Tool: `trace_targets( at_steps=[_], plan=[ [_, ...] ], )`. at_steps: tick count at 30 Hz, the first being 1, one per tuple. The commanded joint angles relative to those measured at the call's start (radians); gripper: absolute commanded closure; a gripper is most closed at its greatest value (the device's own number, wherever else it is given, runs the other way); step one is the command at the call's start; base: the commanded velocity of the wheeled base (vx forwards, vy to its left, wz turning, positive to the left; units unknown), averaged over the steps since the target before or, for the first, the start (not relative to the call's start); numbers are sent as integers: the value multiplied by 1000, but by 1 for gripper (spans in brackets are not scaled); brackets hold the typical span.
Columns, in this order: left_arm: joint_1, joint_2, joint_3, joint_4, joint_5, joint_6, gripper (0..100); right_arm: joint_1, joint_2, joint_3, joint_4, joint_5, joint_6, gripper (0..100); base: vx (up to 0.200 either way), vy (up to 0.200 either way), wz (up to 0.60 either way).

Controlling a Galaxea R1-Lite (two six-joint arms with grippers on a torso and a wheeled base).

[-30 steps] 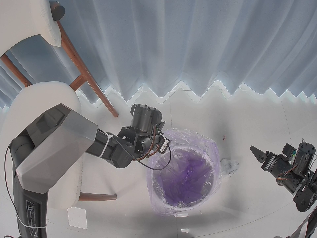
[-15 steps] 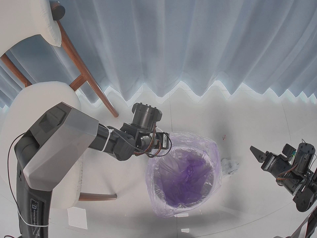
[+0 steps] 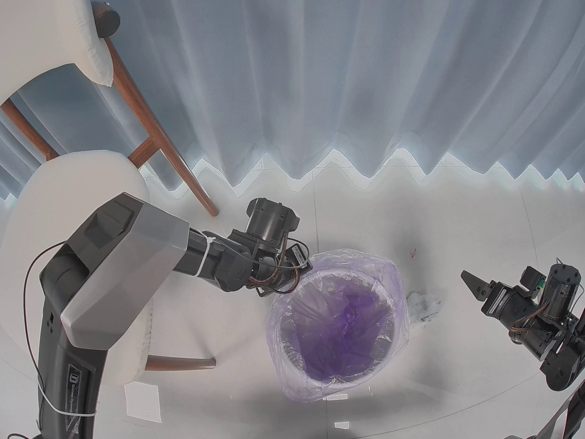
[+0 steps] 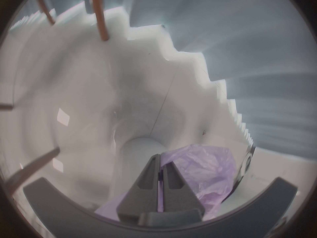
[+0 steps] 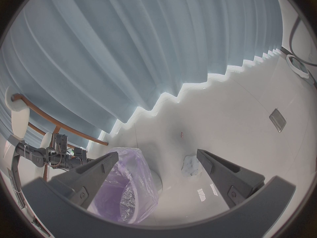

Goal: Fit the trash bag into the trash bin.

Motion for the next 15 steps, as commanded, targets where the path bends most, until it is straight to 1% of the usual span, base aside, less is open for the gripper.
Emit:
trace_targets(
  at_steps=[1, 7, 15],
  plan=[
    [30, 25, -51, 38, -46, -121, 100, 2, 4, 18, 4, 0, 1, 0, 0, 0, 0],
    [43, 30, -48, 35, -77, -210, 100, 2, 4, 18, 4, 0, -1, 0, 0, 0, 0],
    [57, 59, -45, 34, -68, -202, 100, 2, 7, 18, 4, 0, -2, 0, 0, 0, 0]
  ],
)
